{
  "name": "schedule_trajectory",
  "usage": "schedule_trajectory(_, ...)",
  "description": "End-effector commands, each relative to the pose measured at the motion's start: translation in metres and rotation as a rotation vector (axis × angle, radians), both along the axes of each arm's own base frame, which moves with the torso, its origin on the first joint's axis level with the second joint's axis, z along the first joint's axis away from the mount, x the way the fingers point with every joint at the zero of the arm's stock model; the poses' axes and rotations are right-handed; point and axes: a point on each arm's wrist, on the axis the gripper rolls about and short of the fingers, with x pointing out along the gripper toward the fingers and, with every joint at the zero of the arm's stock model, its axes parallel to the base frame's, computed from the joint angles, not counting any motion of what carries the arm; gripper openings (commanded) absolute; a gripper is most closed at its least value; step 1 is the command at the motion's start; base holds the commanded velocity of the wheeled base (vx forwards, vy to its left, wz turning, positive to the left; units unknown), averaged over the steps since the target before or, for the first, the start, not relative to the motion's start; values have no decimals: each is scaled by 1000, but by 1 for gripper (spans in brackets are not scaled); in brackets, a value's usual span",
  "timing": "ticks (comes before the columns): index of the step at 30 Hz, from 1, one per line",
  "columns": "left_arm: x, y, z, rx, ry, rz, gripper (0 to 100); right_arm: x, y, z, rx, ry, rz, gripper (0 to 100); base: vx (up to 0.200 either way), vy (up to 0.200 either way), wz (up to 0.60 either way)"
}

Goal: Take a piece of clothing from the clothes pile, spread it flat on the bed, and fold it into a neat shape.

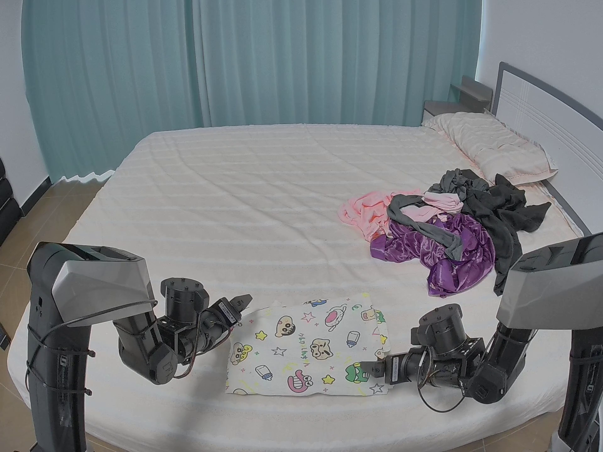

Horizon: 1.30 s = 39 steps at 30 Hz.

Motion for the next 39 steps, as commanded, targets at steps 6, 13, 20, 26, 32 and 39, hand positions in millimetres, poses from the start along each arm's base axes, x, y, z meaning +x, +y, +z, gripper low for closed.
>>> schedule_trajectory(6,0,0,-1,0,1,0,100,70,-7,19,106,-214,-119,100,0,0,0)
schedule_trajectory(13,-1,0,-1,1,6,1,100,121,-4,13,133,-224,-125,100,0,0,0)
schedule_trajectory(20,-1,0,-1,1,6,1,100,142,8,-32,107,-172,-119,100,0,0,0)
schedule_trajectory(26,-1,1,-1,5,5,9,100,153,18,-29,132,-209,-111,100,0,0,0)
schedule_trajectory(32,0,0,-1,10,1,20,100,157,25,-29,139,-212,-105,0,0,0,0)
schedule_trajectory(39,0,-1,-2,11,1,20,100,161,19,-35,138,-210,-125,0,0,0,0)
